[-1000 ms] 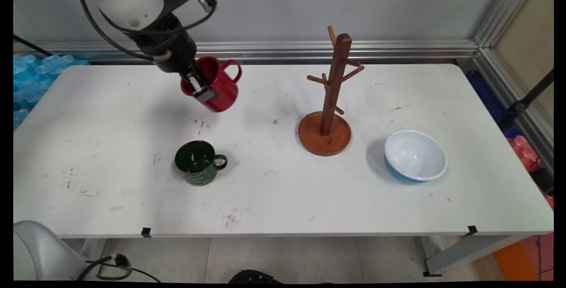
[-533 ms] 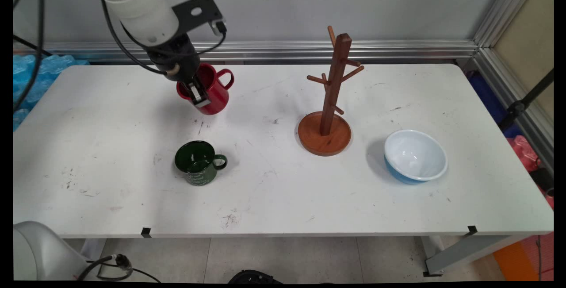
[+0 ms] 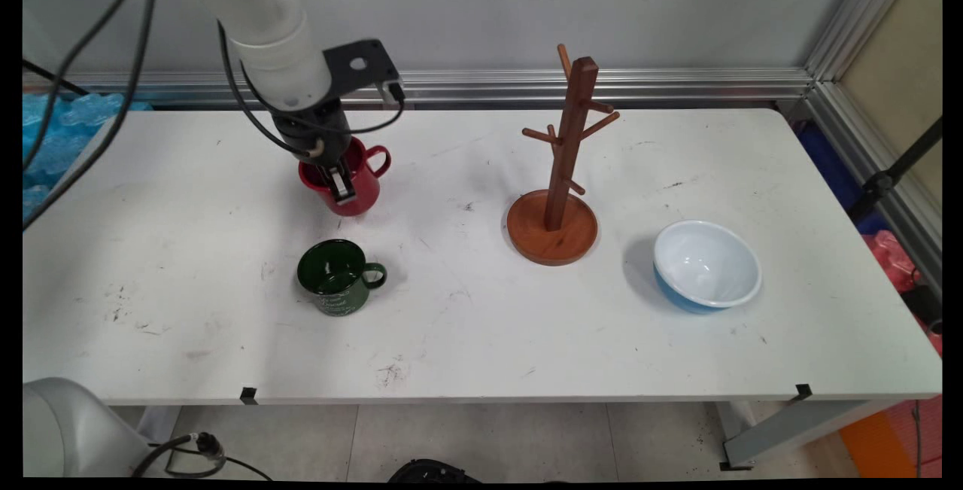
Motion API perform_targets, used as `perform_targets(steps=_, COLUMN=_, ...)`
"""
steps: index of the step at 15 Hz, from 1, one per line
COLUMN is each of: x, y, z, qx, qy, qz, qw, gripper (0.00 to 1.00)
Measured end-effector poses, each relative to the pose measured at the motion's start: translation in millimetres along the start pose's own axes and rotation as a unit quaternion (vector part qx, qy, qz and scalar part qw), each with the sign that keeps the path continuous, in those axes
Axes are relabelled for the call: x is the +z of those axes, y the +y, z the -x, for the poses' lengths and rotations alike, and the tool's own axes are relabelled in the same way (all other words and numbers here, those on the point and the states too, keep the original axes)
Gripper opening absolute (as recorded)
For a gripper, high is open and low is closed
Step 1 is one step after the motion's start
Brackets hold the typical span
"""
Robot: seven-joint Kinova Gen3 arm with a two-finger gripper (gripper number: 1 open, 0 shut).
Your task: Place the picked object on the table
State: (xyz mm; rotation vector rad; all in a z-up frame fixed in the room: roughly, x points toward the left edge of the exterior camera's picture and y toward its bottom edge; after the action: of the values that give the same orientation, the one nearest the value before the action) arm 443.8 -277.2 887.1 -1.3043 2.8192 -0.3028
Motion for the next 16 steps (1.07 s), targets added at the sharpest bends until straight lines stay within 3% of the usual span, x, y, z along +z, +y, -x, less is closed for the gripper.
perform_targets(steps=8, x=31, y=6, z=-22, qx=-0.001, qy=-0.032, qz=0.012, qw=0.9994, gripper=0.00)
perform_targets(steps=16, x=52, y=10, z=-38, qx=-0.003, qy=-0.038, qz=0.041, qw=0.9984, gripper=0.00)
